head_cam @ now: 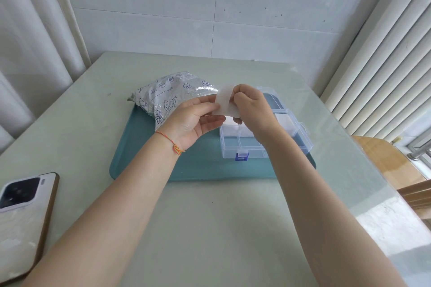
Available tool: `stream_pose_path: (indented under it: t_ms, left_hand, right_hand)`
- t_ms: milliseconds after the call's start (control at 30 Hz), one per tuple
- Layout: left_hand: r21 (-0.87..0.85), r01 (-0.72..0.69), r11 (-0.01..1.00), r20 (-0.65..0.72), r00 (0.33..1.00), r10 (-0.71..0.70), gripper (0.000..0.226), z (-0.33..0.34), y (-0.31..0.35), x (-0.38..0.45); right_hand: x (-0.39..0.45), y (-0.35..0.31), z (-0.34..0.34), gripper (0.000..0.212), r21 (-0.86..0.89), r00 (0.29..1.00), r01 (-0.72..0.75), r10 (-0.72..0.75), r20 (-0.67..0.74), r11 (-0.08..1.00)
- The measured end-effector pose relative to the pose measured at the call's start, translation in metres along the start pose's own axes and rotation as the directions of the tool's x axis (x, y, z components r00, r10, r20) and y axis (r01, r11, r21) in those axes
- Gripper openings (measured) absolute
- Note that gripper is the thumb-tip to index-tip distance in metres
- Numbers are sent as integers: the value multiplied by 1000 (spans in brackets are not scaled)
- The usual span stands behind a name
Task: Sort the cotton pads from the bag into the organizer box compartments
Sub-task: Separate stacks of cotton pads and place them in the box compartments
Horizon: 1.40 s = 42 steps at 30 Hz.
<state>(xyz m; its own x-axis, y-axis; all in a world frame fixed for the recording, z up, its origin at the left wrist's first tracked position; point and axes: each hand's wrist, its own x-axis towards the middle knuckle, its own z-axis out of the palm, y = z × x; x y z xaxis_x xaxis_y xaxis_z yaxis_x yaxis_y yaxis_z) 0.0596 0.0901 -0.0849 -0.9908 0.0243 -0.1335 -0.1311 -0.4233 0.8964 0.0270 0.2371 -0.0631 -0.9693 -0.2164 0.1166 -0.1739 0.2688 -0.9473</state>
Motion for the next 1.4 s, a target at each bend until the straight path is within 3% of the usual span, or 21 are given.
stream_pose_path:
  t_ms: [200, 333, 533, 600, 733, 900, 1067, 1400]
  left_hand:
    - [-51, -32, 998, -142, 990, 25, 12, -2, -5, 4]
    - [-97, -80, 992, -180, 982, 62, 13, -2, -7, 7]
    - [-120, -125, 985, -184, 978, 102, 13, 1, -6, 7]
    - [-115, -114, 987, -175, 980, 93, 13, 3, -6, 6]
    - [-129, -103, 986, -182, 980, 78, 14, 5, -6, 5]
    - [-116, -96, 989, -184, 980, 74, 13, 6, -6, 4]
    - [-108, -101, 989, -104, 991, 89, 23, 6, -4, 4]
    - [-199, -112, 974, -91, 991, 96, 24, 10, 1, 0]
  right_hand:
    - [1, 4, 0, 18, -175, 992, 97, -110, -66, 980]
    - [0, 3, 2, 29, -102, 995, 74, -80, -60, 992]
    - [1, 3, -4, 1, 147, 994, -89, 79, 70, 985]
    - [1, 4, -4, 5, 168, 991, -126, 117, 62, 978]
    - [1, 2, -1, 19, 17, 992, -47, 49, -112, 999]
    - [-1, 4, 0, 18, -192, 981, 113, -140, -134, 975]
    - [0, 3, -1, 10, -195, 984, 105, -130, -124, 975]
    - [0, 1, 0, 17, -229, 978, 135, -167, -128, 964]
